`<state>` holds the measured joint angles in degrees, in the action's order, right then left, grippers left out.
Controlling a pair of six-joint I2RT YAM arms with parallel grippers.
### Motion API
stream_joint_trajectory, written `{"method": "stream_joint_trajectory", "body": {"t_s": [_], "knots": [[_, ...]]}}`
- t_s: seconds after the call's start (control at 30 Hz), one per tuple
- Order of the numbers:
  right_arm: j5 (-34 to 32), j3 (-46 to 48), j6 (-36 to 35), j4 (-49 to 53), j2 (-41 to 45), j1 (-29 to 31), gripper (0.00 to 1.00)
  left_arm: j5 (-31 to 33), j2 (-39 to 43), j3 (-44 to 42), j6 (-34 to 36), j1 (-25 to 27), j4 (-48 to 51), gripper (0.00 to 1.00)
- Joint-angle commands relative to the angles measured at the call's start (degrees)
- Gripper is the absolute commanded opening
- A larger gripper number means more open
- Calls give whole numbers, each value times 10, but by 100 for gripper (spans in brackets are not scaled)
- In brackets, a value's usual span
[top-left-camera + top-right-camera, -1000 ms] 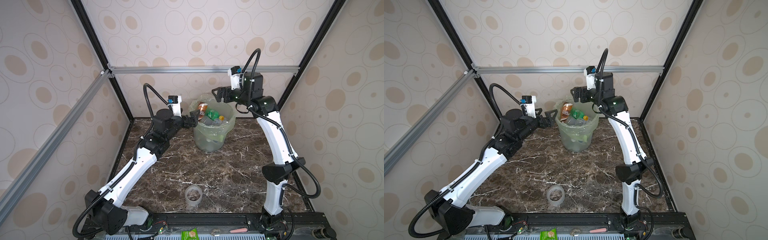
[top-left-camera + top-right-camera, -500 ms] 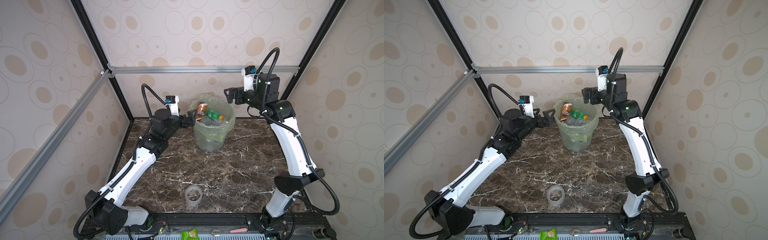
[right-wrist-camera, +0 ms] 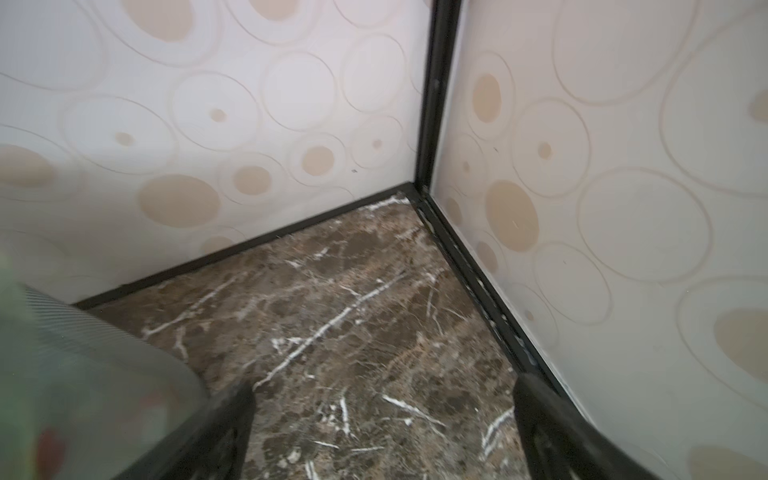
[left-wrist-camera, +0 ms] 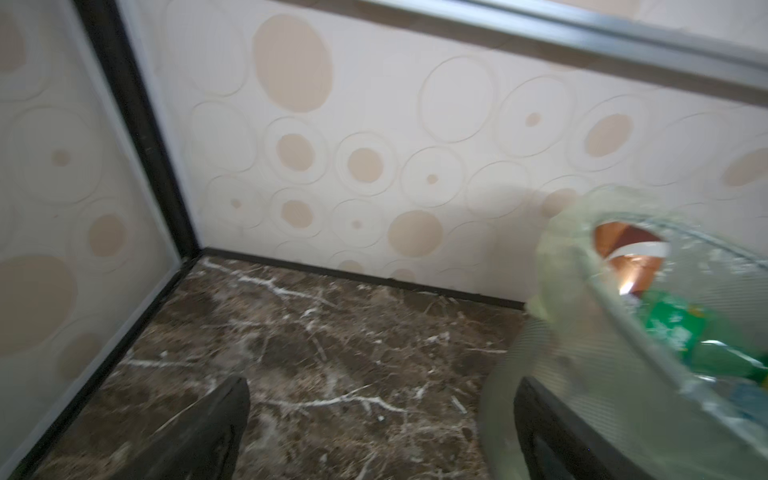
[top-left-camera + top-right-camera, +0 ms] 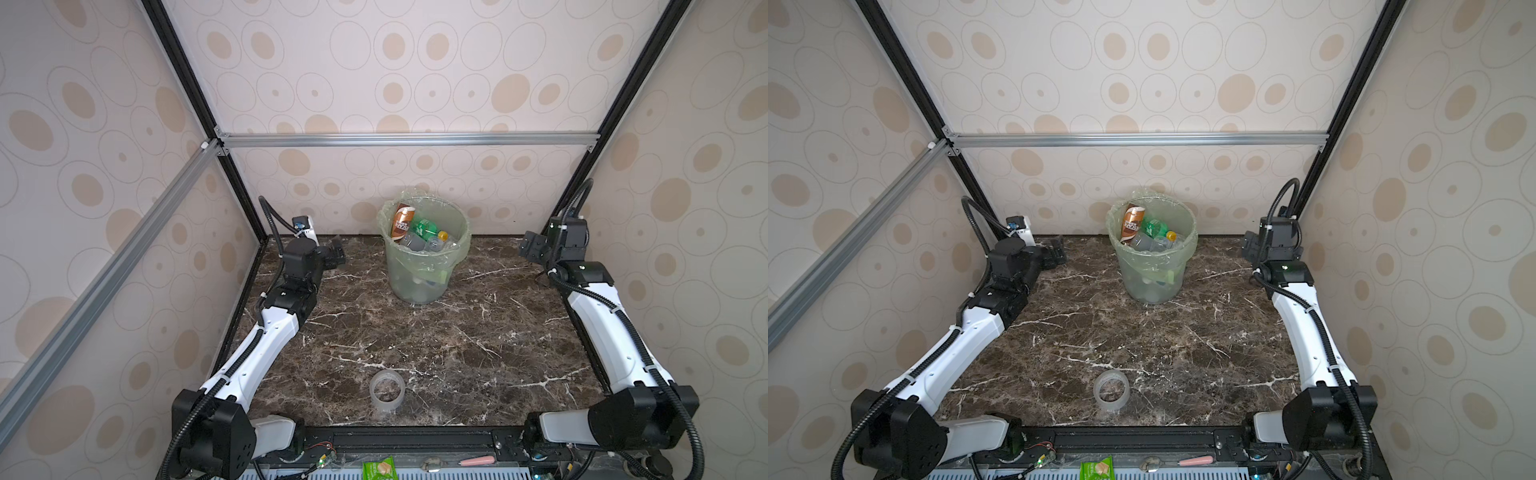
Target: Throw the plastic bottles in the bin
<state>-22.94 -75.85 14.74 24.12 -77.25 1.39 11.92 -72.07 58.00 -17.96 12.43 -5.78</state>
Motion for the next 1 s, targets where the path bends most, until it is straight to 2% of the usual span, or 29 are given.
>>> {"method": "stream_joint_trajectory", "body": {"t_s": [0.0, 0.07, 0.2, 0.27, 0.47, 0.57, 0.63, 0.67, 0.7, 0.77, 0.83, 0.87, 0.9, 0.97], "knots": [[-84, 98, 8, -81, 22, 2, 100, 95, 48, -84, 15, -28, -108, 99], [-79, 175, -7, -143, 38, 3, 100, 140, 78, -155, 32, -36, -178, 99], [-63, 293, -35, -248, 53, 3, 100, 183, 89, -258, 70, -55, -281, 99], [-65, 335, -34, -295, 51, 4, 100, 215, 67, -288, 67, -63, -303, 99], [-24, 453, -59, -490, 38, 6, 100, 227, -27, -339, 47, -71, -384, 99], [-15, 485, -68, -567, 16, 7, 100, 210, -68, -369, 63, -71, -440, 99], [-1, 475, -66, -528, 25, 8, 100, 195, -87, -395, 79, -71, -496, 99], [3, 480, -72, -544, 22, 8, 100, 196, -97, -407, 88, -71, -533, 99], [9, 483, -78, -555, 21, 8, 100, 201, -94, -405, 86, -72, -518, 99], [22, 483, -81, -545, 26, 8, 100, 187, -98, -432, 117, -72, -599, 99], [34, 495, -90, -565, 32, 9, 100, 162, -128, -482, 131, -75, -739, 99], [39, 502, -92, -573, 36, 10, 100, 145, -140, -496, 149, -74, -779, 99], [46, 512, -98, -589, 37, 12, 100, 101, -128, -498, 150, -73, -752, 99], [54, 549, -113, -640, 21, 22, 100, 53, -171, -495, 168, -73, -788, 99]]}}
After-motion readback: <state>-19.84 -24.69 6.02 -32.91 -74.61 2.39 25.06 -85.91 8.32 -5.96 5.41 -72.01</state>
